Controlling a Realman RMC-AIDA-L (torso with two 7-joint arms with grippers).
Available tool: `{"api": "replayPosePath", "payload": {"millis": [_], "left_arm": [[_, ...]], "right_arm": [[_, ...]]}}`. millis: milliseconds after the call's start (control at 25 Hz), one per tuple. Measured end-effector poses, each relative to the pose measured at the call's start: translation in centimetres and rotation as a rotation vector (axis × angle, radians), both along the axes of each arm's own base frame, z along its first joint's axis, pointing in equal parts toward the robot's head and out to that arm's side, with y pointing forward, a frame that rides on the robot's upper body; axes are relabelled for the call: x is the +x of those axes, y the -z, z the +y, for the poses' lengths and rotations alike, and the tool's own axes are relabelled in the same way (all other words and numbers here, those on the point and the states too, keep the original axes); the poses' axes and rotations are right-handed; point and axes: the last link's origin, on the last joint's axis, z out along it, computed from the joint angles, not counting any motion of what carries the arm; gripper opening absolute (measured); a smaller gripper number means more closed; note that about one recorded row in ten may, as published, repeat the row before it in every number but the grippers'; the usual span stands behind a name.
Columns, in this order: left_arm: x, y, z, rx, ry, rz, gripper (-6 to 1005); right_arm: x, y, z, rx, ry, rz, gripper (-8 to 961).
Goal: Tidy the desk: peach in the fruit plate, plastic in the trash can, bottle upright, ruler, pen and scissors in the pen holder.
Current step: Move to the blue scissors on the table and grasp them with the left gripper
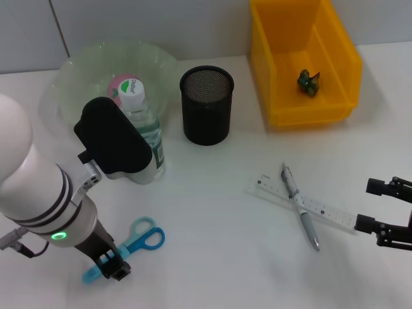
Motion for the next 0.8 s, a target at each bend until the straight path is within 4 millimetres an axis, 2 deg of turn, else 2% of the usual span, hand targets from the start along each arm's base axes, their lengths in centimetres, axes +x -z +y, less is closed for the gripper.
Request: {"api": "replayPosePath", "payload": {"millis": [40,160,400,800], "left_arm": [[-0.07,0.01,0.03,-0.001,-0.001,0.001,311],[-0.24,0.1,0.11,-0.007,-0.002,0.005,524],[-0.46,0.37,0.34,-0.019,-0.016,0.012,561],[-0.36,0.54,0.37,-0.023,-0.007,0.016,550]], "right_arm": [[-0.02,0.0,0.03,0.0,-0.001,0.0,756],[-0.05,-0.03,0.11,0.0,-0.003,-0.001,755],[-0.06,-0.05,0.13,0.0,-0.004,-0.001,754],[0.01,-0.06,0.03,0.0,-0.001,-0.002,752]]}}
